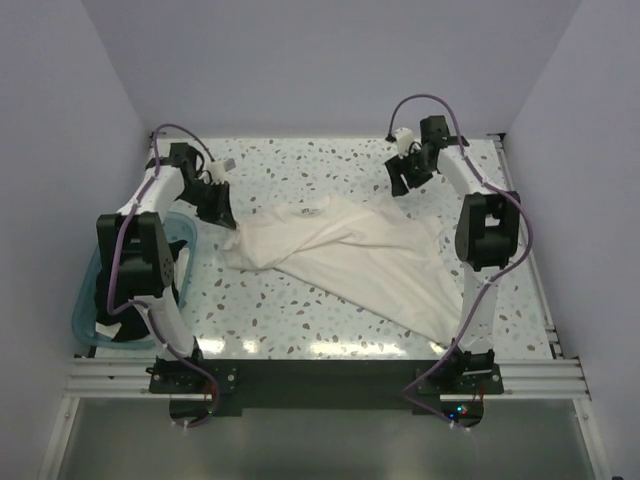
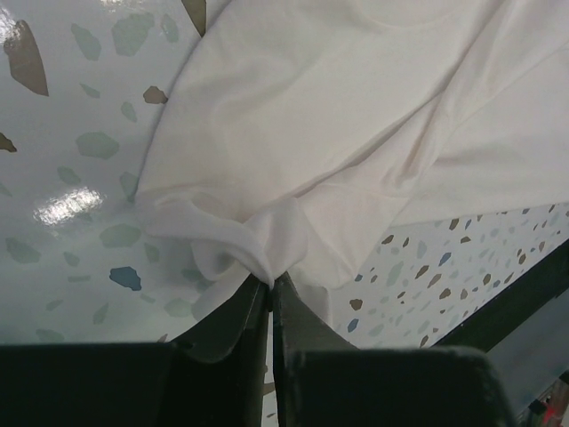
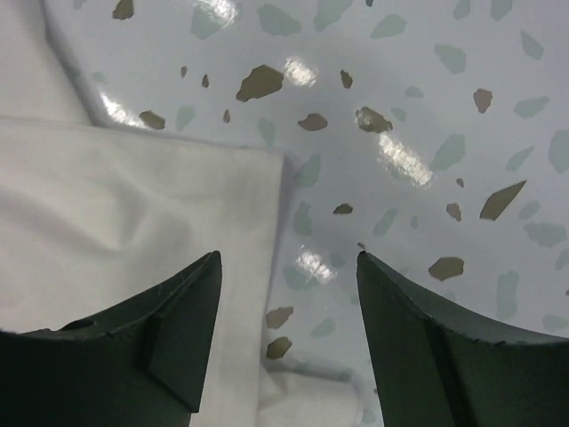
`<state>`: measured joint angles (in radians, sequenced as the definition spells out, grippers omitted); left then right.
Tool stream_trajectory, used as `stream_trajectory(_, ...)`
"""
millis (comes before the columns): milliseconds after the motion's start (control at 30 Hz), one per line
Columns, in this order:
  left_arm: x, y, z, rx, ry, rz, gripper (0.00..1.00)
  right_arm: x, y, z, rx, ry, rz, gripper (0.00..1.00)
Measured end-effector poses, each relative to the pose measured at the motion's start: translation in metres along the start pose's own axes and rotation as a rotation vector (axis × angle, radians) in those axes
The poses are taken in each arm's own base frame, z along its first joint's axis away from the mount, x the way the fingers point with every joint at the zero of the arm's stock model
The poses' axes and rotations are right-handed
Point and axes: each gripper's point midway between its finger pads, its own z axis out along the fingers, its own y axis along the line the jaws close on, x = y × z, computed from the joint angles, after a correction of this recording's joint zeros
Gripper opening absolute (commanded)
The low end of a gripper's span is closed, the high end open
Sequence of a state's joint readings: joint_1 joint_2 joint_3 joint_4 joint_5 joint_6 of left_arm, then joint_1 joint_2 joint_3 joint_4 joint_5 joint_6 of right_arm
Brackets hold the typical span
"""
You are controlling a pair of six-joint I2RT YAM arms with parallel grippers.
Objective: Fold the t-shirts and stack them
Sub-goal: Flatten the tshirt out
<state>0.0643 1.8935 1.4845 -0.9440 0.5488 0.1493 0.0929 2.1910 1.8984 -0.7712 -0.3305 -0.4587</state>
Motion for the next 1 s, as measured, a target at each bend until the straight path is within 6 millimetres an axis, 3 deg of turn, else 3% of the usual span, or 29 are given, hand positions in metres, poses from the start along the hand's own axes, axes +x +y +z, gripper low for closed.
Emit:
stream_trajectory(133,0.0,0.003,0.004,-0.002,0.011,-0.004,0.11,0.005,-0.008,0.041,0.013,0.025,-0.007,0.72)
stream_trajectory(233,0.001,0.004,0.005,-0.003,0.018,-0.008,0.12,0.012,-0.006,0.058,0.009,0.048,-0.023,0.74)
stream_trajectory(433,0.002,0.006,0.006,-0.012,0.023,-0.007,0.2,-0.005,0.0,0.064,0.016,0.017,-0.075,0.7)
stream_trajectory(533,0.002,0.007,0.006,-0.017,0.026,-0.004,0.21,-0.004,0.004,0.071,0.007,0.025,-0.116,0.52)
stream_trajectory(600,0.003,0.008,0.008,-0.016,0.032,-0.007,0.21,-0.003,0.007,0.071,-0.005,0.03,-0.14,0.32)
stream_trajectory(633,0.004,0.009,0.009,-0.016,0.036,-0.009,0.2,-0.002,0.009,0.071,-0.016,0.034,-0.155,0.19)
stream_trajectory(667,0.005,0.009,0.01,-0.014,0.039,-0.012,0.17,0.0,0.012,0.071,-0.033,0.038,-0.172,0.0)
stream_trajectory(767,0.005,0.009,0.012,-0.006,0.046,-0.014,0.02,0.006,0.02,0.067,-0.078,0.06,-0.209,0.0)
stream_trajectory(900,-0.003,0.004,0.01,0.024,0.021,-0.007,0.0,0.022,0.024,0.047,-0.109,0.108,-0.204,0.0)
stream_trajectory(1000,-0.009,-0.001,0.007,0.055,-0.011,-0.003,0.0,0.027,0.015,0.003,-0.099,0.098,-0.159,0.0)
